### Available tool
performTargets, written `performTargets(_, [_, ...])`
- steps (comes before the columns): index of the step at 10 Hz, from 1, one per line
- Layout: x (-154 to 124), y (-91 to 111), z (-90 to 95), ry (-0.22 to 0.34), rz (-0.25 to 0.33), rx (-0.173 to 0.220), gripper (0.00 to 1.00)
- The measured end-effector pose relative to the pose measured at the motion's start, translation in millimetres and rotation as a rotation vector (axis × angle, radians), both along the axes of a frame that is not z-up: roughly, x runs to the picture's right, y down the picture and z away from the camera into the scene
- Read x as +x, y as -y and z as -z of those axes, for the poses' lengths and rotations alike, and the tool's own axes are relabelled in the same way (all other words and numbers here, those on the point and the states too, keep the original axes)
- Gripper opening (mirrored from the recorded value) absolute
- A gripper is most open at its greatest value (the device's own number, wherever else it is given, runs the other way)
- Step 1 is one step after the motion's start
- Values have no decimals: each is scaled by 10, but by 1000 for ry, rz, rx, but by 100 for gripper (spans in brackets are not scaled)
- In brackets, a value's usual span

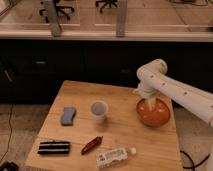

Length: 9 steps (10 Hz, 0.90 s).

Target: Move the arm in a circular motion

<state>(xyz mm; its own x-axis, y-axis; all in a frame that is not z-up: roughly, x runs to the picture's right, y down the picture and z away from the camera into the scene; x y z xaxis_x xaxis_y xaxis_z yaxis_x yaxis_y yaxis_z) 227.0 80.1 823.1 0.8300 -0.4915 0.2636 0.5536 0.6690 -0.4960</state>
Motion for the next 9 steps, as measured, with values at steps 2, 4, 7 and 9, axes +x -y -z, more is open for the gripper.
performTargets(2, [-1,-4,0,2,2,0,80])
performTargets(4, [4,-3,-4,4,3,-1,80])
performTargets(7, [5,1,-8,7,7,-1,80])
performTargets(9, [10,-7,-8,8,9,-1,80])
